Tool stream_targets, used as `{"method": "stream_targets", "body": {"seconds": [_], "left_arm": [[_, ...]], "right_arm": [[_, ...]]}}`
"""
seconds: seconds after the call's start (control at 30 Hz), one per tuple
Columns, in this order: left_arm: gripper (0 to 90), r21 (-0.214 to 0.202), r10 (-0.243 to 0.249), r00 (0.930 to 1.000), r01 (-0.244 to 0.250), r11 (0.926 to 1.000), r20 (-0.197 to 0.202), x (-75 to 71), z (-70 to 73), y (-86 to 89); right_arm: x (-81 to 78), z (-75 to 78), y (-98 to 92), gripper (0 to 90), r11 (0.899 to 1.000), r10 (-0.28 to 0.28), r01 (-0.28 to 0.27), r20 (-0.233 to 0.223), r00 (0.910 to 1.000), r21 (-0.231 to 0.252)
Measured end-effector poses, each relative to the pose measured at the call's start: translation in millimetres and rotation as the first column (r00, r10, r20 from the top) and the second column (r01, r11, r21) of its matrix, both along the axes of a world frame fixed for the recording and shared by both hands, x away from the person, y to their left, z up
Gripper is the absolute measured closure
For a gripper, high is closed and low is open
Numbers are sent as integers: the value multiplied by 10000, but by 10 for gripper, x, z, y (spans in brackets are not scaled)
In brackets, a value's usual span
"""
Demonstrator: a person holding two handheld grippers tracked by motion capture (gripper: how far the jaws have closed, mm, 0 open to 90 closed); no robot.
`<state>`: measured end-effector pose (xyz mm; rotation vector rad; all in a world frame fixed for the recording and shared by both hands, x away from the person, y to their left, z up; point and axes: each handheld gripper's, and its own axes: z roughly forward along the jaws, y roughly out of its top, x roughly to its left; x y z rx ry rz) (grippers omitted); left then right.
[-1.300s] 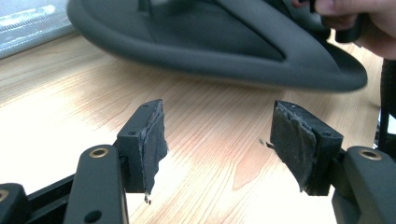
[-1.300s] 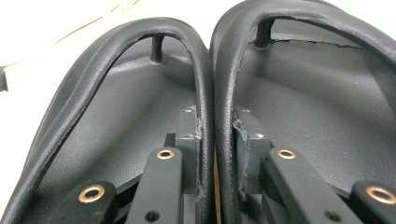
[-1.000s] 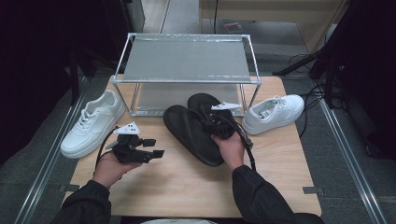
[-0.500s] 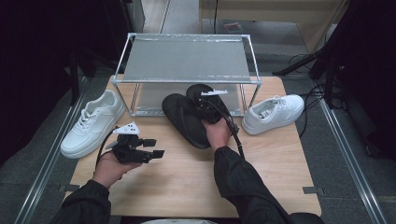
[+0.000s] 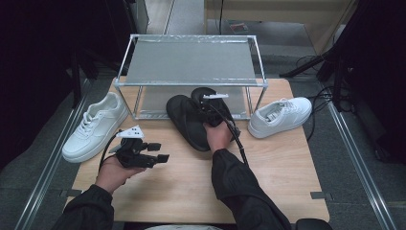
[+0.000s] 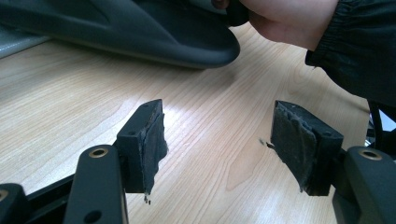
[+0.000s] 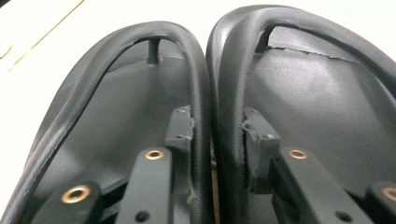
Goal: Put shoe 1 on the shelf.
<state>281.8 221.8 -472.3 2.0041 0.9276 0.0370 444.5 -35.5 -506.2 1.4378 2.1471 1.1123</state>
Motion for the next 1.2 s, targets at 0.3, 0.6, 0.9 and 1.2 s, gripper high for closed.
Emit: {"method": "stream_targets", "body": {"seconds": [0.3, 0.6, 0.9, 1.2], "left_arm": [[354, -13, -15, 10000, 15, 10000, -31, 7, -5, -1], [358, -38, 43, 10000, -43, 10000, -63, 13, 16, 17], [402, 7, 191, 9997, -191, 9998, -140, 69, 81, 60], [485, 211, -28, 9999, 31, 9998, -141, 135, 124, -10]], "right_arm": [[2, 4, -11, 582, 9990, 45, -35, -241, 9997, 441], [-128, 84, -98, 528, 9980, 404, -387, -343, 9986, 490], [-414, 199, -330, 556, 9935, 1049, -1039, -196, 9943, 465], [-769, 319, -564, 569, 9816, 1827, -1830, 93, 9831, 538]]}}
